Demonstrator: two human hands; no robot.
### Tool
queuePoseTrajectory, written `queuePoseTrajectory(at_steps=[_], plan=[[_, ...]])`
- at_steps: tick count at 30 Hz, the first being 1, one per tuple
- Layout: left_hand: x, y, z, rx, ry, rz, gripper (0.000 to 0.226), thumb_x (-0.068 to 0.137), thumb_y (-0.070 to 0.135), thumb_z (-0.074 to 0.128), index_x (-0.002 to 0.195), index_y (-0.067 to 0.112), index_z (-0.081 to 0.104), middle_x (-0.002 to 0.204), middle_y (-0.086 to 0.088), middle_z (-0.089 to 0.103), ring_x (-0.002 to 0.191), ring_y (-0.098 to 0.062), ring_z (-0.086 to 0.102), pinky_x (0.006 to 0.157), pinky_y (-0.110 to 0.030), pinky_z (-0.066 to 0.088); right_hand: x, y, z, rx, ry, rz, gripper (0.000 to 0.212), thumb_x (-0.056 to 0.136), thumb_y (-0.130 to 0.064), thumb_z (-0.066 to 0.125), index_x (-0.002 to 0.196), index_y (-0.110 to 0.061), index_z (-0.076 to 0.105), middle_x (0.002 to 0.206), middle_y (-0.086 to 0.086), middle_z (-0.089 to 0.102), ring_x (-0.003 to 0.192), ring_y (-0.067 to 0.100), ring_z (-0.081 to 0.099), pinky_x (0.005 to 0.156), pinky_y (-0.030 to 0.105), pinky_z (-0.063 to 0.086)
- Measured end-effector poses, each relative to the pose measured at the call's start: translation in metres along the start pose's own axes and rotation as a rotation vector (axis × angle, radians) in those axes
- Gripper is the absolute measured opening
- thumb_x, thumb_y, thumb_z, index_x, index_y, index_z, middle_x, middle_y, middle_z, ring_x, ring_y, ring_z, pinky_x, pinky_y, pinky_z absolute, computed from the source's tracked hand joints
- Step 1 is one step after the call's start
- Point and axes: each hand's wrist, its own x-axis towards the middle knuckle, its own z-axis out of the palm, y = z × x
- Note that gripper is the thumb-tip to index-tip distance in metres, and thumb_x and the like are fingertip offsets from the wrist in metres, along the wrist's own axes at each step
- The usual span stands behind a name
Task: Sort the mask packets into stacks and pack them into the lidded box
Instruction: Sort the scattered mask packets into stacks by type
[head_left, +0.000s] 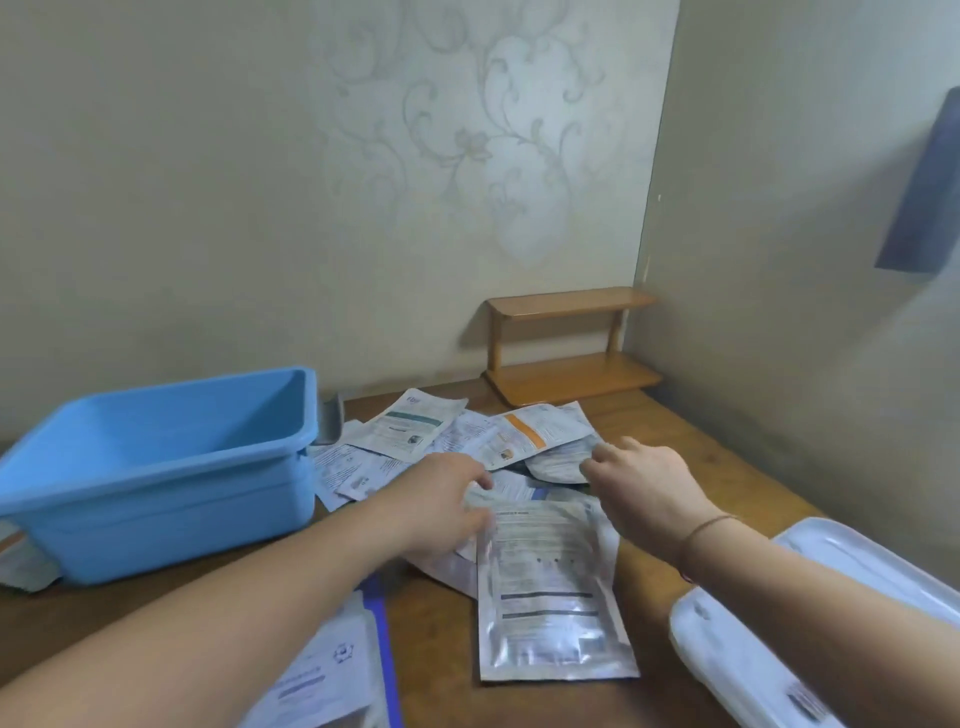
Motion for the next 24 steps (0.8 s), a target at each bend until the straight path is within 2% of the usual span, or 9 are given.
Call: queuePoseTrajectory(at_steps=[2,4,7,12,16,18,20,21,24], plan=[[0.02,0.014,0.012,-0.001,-0.015,0.012,0.046,0.091,0.038,0.061,0.135,0.028,0.052,0.142,0.005,0.048,0.117,-0.016,0.054,0.097,-0.028,0.043,0.011,0.011,0.012,-0.107,-0.035,-0.09,0.017,0.09,-0.007,0.053,0.101,-0.015,0.063,0.104,0.005,0.062,0.091,0.026,0.055,0.044,0.028,0.018],[0.034,0.022,0.022,-0.002,-0.017,0.023,0.048,0.092,0.041,0.061,0.137,0.028,0.05,0.144,0.006,0.046,0.127,-0.015,0.048,0.102,-0.029,0.041,0.019,0.015,0.019,-0.185,-0.042,-0.166,0.018,0.093,-0.009,0.052,0.106,-0.013,0.064,0.107,0.006,0.063,0.096,0.028,0.057,0.047,0.027,0.025],[0.043,0.027,0.031,0.024,-0.017,0.042,0.046,0.092,0.042,0.06,0.134,0.028,0.052,0.139,0.008,0.048,0.125,-0.013,0.048,0.105,-0.032,0.041,0.024,0.017,0.026,-0.218,-0.094,-0.222,0.019,0.096,-0.014,0.048,0.109,-0.014,0.063,0.109,0.007,0.064,0.098,0.029,0.059,0.059,0.031,0.036],[0.05,0.028,0.04,0.022,0.001,0.054,0.046,0.091,0.041,0.062,0.134,0.027,0.052,0.135,0.007,0.049,0.125,-0.014,0.048,0.106,-0.031,0.04,0.027,0.022,0.033,-0.179,0.034,-0.252,0.006,0.085,-0.018,0.067,0.09,-0.015,0.068,0.089,0.006,0.068,0.077,0.026,0.065,0.05,0.029,0.033],[0.054,0.036,0.046,0.02,0.025,0.057,0.048,0.092,0.04,0.061,0.136,0.024,0.051,0.135,0.005,0.049,0.126,-0.015,0.047,0.108,-0.034,0.039,0.03,0.024,0.04,-0.164,-0.059,-0.228,0.017,0.096,-0.018,0.049,0.102,-0.016,0.065,0.102,0.004,0.066,0.089,0.027,0.064,0.055,0.031,0.038],[0.054,0.04,0.048,0.025,0.06,0.055,0.048,0.092,0.038,0.062,0.135,0.023,0.051,0.136,0.006,0.049,0.126,-0.015,0.046,0.108,-0.034,0.039,0.027,0.024,0.039,-0.122,0.041,-0.256,0.006,0.08,-0.021,0.072,0.08,-0.016,0.068,0.078,0.002,0.067,0.066,0.024,0.065,0.043,0.025,0.031],[0.052,0.044,0.048,0.076,0.103,0.087,0.049,0.092,0.038,0.061,0.137,0.022,0.049,0.138,0.007,0.048,0.128,-0.015,0.044,0.109,-0.037,0.038,0.018,0.027,0.044,-0.048,0.17,-0.308,0.032,0.045,-0.018,0.091,0.053,-0.017,0.06,0.05,-0.001,0.056,0.037,0.021,0.052,0.035,0.017,0.02],[0.052,0.047,0.047,0.119,0.119,0.121,0.05,0.092,0.038,0.06,0.137,0.023,0.048,0.139,0.006,0.048,0.128,-0.016,0.044,0.109,-0.038,0.038,0.012,0.029,0.044,-0.005,0.206,-0.295,0.037,0.038,-0.017,0.092,0.051,-0.017,0.057,0.046,-0.002,0.052,0.033,0.02,0.048,0.034,0.017,0.02],[0.05,0.06,0.048,0.257,0.129,0.211,0.044,0.092,0.039,0.056,0.132,0.024,0.05,0.135,0.004,0.054,0.124,-0.021,0.048,0.104,-0.04,0.041,-0.006,0.029,0.043,0.049,0.341,-0.346,0.035,0.042,-0.014,0.087,0.055,-0.017,0.055,0.05,-0.002,0.052,0.035,0.02,0.048,0.031,0.021,0.024]])
